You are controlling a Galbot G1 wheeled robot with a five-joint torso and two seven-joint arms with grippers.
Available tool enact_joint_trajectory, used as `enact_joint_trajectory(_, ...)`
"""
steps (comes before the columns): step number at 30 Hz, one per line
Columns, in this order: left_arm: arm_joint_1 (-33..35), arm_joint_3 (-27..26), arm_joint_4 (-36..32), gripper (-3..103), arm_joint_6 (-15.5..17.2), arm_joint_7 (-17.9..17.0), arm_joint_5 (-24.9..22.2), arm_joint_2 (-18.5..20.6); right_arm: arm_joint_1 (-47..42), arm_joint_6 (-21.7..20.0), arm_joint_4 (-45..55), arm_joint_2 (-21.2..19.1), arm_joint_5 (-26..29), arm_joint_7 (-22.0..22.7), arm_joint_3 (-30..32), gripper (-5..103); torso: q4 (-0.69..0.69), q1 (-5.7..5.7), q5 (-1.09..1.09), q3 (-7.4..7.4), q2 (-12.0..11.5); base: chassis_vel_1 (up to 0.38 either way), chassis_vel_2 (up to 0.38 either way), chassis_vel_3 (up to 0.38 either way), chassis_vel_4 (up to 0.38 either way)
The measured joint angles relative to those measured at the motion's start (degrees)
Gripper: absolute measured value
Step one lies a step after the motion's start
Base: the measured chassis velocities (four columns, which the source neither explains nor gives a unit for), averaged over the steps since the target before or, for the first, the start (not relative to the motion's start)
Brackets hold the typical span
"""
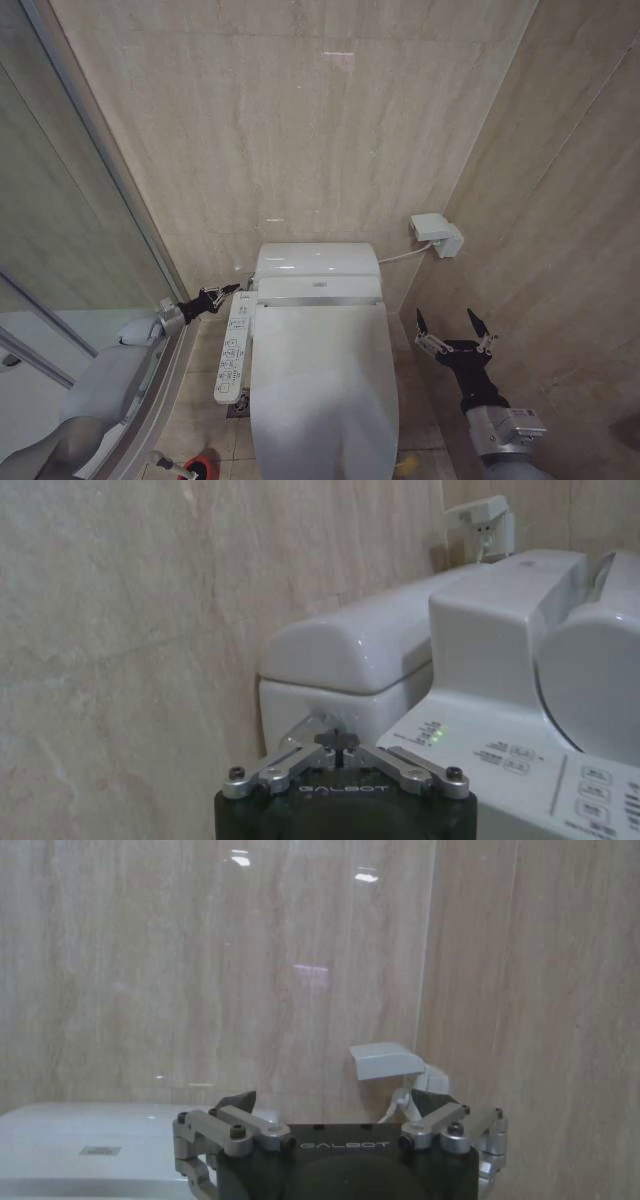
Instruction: Open the toilet lid, clean the toilet bowl with a toilet brush, close the toilet lid, and flush.
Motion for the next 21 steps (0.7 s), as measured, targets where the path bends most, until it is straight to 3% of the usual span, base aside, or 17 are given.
enact_joint_trajectory(21, -2.5, -1.2, 7.1, 0, -0.4, 1.1, 1.1, -3.1, 0.0, 0.0, 0.0, 0.0, 0.0, 0.0, 0.0, 100, 0.01, 0.0, 0.01, 0.0, 0.0, 0.0, 0.0, 0.0, 0.0)
